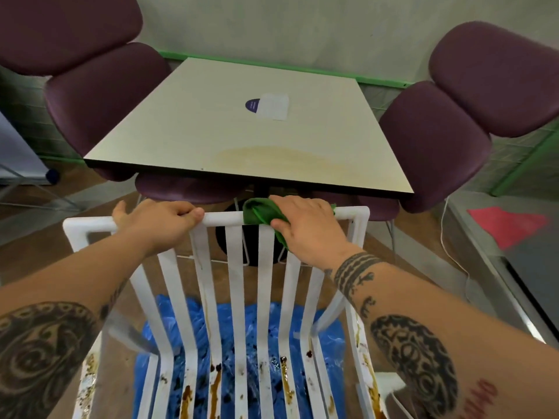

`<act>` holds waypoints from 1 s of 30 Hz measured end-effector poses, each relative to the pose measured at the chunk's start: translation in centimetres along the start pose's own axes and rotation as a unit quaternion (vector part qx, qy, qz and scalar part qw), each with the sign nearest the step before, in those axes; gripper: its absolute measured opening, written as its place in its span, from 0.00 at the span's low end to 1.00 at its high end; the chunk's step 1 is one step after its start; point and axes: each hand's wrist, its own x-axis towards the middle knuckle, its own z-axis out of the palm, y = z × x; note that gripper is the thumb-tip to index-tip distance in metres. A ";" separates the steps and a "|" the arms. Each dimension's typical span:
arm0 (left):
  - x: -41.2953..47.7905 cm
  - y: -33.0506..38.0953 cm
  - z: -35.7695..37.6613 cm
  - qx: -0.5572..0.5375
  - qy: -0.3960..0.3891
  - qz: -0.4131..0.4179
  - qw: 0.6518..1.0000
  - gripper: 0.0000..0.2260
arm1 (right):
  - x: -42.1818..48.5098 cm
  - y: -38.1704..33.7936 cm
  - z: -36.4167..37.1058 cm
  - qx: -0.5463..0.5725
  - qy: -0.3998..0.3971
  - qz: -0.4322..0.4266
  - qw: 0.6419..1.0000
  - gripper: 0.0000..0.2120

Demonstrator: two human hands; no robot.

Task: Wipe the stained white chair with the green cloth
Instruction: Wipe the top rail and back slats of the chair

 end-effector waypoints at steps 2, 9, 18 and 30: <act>0.2 -0.2 0.1 0.004 -0.008 -0.004 1.000 0.23 | 0.0 -0.1 1.0 -0.042 0.041 0.002 0.998 0.20; 0.4 0.0 0.3 0.002 0.004 0.003 1.000 0.23 | 2.0 0.6 -0.9 -0.026 0.026 0.034 0.999 0.18; 0.3 0.1 0.2 -0.005 0.002 0.004 1.000 0.22 | 3.5 3.8 -4.9 0.213 0.081 0.200 0.953 0.19; 1.0 -0.3 0.3 -0.007 0.009 -0.006 1.000 0.24 | -1.6 7.9 -0.6 -0.125 0.039 -0.010 0.991 0.22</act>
